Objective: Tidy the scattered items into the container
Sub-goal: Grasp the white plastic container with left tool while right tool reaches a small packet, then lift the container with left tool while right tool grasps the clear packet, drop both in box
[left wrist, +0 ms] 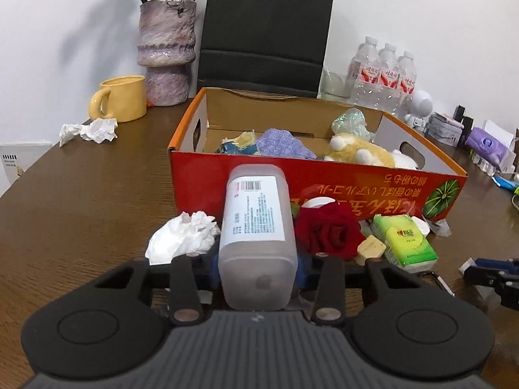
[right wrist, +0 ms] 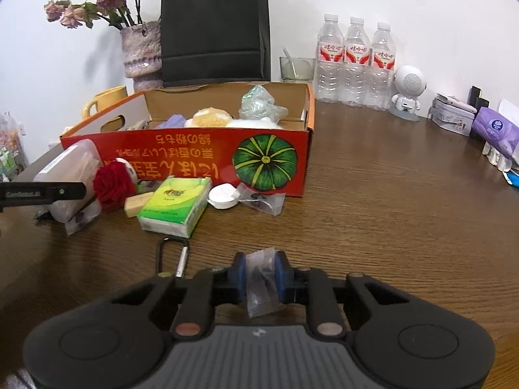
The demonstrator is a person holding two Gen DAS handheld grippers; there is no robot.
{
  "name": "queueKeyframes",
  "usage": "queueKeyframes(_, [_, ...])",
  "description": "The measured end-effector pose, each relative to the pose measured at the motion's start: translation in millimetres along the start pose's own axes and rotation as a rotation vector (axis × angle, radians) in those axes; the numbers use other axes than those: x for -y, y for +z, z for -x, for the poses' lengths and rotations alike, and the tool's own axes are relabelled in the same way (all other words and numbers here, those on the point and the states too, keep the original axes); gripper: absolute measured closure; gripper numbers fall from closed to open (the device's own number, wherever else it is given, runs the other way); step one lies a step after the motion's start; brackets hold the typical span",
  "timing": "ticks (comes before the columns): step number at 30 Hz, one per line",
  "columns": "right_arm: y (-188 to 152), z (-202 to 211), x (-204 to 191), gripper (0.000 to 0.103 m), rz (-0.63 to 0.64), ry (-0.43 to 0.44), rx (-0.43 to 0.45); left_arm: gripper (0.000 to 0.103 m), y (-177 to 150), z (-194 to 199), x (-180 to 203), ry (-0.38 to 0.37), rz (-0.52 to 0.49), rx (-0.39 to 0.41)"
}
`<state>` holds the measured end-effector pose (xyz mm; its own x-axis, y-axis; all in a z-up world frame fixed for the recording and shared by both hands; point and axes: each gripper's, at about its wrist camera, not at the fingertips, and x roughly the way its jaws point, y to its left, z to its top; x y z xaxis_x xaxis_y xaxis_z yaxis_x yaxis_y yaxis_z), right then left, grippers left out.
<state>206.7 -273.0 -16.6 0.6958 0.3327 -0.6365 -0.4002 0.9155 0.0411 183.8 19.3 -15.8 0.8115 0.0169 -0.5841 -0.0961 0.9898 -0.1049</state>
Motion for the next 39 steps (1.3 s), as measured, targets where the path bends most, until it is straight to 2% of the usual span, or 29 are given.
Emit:
queueKeyframes(11, [-0.8, 13.4, 2.1, 0.087, -0.026, 0.014, 0.047, 0.062, -1.5, 19.0, 3.2, -0.029, 0.009, 0.051])
queueKeyframes(17, [8.5, 19.8, 1.9, 0.087, -0.027, 0.033, 0.088, 0.062, 4.8, 38.9, 5.9, -0.073, 0.014, 0.100])
queueKeyframes(22, [40.2, 28.4, 1.0, 0.087, -0.034, 0.071, 0.164, 0.062, 32.8, 54.0, 9.5, -0.110, -0.002, 0.190])
queueKeyframes(28, [104.1, 10.3, -0.8, 0.087, -0.041, 0.093, 0.256, 0.062, 80.4, 40.7, 16.4, -0.125, -0.001, 0.287])
queueKeyframes(30, [126.2, -9.2, -0.6, 0.087, -0.058, 0.095, 0.248, 0.062, 94.4, 25.8, 17.7, -0.136, 0.011, 0.286])
queueKeyframes(34, [154.4, -44.9, -4.2, 0.087, -0.076, 0.099, 0.247, 0.062, 110.1, -7.1, 15.9, -0.185, 0.054, 0.231])
queueKeyframes(39, [169.9, -93.9, -5.9, 0.087, -0.081, 0.099, 0.186, 0.062, 117.3, -52.1, 16.2, -0.126, 0.046, 0.135])
